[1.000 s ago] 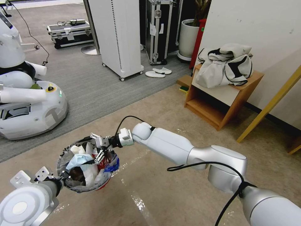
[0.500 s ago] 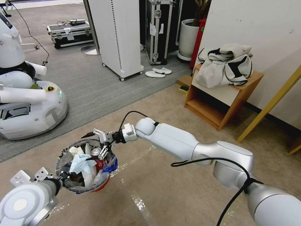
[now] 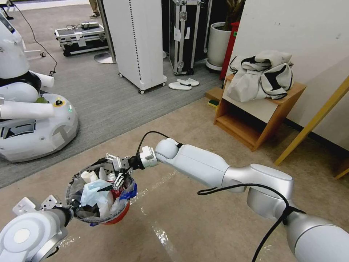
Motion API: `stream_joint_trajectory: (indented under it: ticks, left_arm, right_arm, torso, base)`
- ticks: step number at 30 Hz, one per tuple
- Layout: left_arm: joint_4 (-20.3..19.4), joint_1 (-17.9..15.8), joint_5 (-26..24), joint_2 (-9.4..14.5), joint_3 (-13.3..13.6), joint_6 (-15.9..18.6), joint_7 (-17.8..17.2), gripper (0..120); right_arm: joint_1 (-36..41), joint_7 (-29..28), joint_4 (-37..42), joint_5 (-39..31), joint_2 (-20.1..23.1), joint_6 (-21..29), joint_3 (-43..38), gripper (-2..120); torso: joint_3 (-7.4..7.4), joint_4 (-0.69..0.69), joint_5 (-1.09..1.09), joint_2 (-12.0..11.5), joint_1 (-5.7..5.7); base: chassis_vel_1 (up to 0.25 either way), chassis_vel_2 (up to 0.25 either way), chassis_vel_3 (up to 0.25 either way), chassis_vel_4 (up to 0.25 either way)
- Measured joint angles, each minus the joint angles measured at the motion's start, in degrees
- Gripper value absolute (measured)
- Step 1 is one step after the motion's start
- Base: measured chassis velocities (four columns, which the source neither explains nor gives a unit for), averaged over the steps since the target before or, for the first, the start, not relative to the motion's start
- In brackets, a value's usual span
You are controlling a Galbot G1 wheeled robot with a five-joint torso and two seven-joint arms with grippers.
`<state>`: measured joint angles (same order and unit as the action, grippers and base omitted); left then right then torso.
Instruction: Pick up the trash bin and place the garbage on the floor into it.
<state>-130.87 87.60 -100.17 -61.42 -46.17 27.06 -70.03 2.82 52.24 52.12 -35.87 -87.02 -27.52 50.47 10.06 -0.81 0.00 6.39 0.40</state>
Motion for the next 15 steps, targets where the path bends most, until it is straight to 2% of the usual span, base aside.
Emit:
stream_joint_trajectory:
  ticks: [15]
  left_arm:
    - [-0.6, -0.4, -1.4, 0.0, 0.0, -0.1, -0.8, 0]
  right_arm:
    - [-0.4, 0.8, -0.4, 0.4, -0.3, 0.1, 3.0, 100]
  torso:
    - [0.00, 0.00, 0.00, 0.0, 0.00]
  base:
    - [0.000, 0.000, 0.000, 0.000]
